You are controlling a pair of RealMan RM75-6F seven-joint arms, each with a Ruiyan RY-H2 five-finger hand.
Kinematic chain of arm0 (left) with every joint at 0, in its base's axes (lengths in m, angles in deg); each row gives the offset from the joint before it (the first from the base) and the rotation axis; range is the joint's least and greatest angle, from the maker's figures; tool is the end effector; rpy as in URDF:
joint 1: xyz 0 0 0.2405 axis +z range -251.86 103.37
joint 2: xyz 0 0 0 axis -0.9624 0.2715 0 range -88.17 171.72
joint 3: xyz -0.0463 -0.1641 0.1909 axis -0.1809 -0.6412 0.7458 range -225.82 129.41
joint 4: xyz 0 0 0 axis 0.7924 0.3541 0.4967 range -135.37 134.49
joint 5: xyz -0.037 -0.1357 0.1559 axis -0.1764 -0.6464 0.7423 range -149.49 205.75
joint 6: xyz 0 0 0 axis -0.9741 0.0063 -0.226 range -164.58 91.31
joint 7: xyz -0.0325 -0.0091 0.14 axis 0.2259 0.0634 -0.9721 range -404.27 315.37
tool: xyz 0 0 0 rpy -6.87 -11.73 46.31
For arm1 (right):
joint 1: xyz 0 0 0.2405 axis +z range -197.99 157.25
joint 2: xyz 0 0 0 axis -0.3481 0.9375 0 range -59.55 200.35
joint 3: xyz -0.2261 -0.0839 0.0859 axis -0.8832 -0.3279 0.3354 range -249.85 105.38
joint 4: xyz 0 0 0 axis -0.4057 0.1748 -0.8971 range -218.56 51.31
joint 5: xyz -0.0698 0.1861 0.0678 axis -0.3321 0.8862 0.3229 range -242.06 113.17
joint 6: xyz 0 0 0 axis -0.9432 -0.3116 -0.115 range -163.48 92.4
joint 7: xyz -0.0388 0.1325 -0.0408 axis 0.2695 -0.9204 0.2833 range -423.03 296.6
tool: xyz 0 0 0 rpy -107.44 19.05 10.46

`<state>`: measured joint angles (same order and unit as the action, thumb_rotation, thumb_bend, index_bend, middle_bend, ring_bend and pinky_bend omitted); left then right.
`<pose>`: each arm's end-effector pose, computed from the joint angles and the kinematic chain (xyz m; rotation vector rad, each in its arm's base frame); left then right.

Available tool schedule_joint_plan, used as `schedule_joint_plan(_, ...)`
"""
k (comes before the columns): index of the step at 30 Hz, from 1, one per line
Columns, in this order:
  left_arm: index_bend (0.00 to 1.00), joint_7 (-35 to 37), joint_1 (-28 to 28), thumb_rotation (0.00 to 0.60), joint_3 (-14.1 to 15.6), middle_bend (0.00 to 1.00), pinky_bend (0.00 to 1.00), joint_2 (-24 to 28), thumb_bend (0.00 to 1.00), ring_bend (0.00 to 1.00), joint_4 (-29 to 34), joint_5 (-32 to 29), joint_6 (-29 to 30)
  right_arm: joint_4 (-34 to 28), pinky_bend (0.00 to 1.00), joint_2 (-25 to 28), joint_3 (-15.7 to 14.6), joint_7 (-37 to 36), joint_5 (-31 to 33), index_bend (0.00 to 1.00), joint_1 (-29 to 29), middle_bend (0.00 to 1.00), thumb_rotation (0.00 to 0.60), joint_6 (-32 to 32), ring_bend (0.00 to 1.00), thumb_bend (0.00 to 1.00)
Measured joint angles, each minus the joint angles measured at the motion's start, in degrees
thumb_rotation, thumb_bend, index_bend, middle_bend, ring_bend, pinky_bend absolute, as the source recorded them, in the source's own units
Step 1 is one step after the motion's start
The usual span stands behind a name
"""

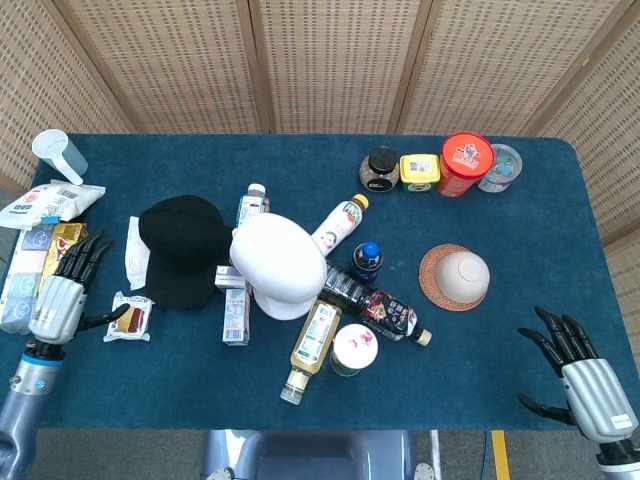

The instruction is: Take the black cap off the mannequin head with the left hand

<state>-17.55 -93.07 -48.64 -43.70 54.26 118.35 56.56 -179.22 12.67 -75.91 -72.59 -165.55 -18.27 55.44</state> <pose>-0.3167 0.2611 0.1064 -1.4903 -0.7914 -1.3372 -0.2845 -0.1383 0.1720 1.5515 -0.9526 1.0778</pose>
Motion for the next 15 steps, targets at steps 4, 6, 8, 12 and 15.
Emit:
schedule_joint_plan(4,0.0,-0.6,1.9,0.6,0.5,0.0,0.0,5.9,0.0,0.0,7.5,-0.9,-0.6,0.0,0.0,0.0,0.2,-0.1,0.1,0.18,-0.1,0.0,0.6,0.3,0.0,0.12)
schedule_joint_plan(6,0.0,-1.1,2.9,0.6,0.8,0.0,0.0,8.5,0.0,0.0,11.2,-1.4,-0.7,-0.1,0.0,0.1,0.2,-0.2,0.2,0.18,-0.1,0.0,0.6,0.3,0.0,0.12)
schedule_joint_plan(8,0.0,-1.8,4.2,0.6,0.9,0.0,0.0,11.2,0.0,0.0,15.5,-2.1,-0.7,-0.1,0.0,0.1,0.2,-0.2,0.2,0.18,-0.2,0.0,0.6,0.6,0.0,0.12)
schedule_joint_plan(12,0.0,-4.6,6.9,0.6,1.3,0.0,0.0,15.4,0.0,0.0,24.3,-4.4,-1.0,0.1,0.0,0.0,0.7,0.2,0.1,0.19,-0.5,0.0,0.6,2.0,0.0,0.12)
schedule_joint_plan(15,0.0,-6.8,8.5,0.6,1.7,0.0,0.0,18.1,0.0,0.0,29.6,-6.0,-1.8,0.5,0.0,-0.5,1.5,1.9,0.3,0.19,-1.1,0.0,0.6,3.7,0.0,0.12)
